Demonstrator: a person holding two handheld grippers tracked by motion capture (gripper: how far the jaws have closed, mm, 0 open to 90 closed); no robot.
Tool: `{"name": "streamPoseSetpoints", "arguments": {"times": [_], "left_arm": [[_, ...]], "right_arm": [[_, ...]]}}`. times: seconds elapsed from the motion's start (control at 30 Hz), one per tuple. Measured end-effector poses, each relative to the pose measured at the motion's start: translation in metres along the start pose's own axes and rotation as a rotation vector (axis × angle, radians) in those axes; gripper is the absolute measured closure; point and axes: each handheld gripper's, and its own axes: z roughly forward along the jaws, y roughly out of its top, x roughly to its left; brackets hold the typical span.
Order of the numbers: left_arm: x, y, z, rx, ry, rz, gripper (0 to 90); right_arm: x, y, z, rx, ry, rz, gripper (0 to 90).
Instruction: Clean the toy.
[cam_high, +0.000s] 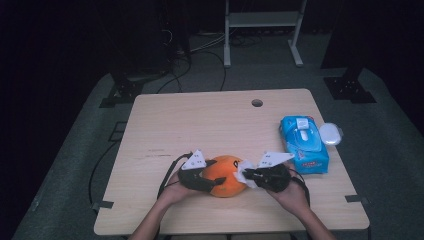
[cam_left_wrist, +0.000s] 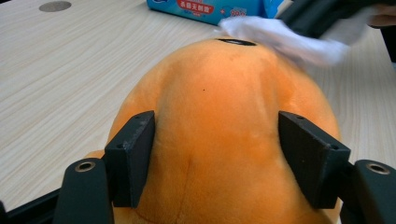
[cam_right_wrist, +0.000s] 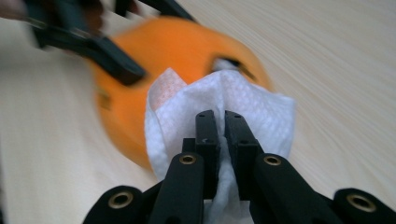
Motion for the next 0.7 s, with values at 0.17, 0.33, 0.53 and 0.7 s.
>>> {"name": "streamPoseSetpoints", "arguments": {"times": [0.17,0.33,0.53,0.7], "left_arm": [[0.0,-0.001,-0.001,-0.001,0.005,-0.003,29.3],[0.0,-0.001,0.001,-0.005,0.022,-0.011,28.8],[0.001,0.0,0.0,-0.005,0.012,-0.024,28.4],[0.001,-0.001,-0.001,-0.002,0.007,-0.027,28.4]], "right_arm": [[-0.005,-0.008,-0.008,-0.021,-0.009,0.072,84.5],[0.023,0.008,-0.004,-0.071,0.079,-0.005,84.4],[0.013,0.003,0.007,-0.044,0.09,0.022,84.5],[-0.002,-0.004,0.003,-0.03,0.033,0.053,84.5]]}}
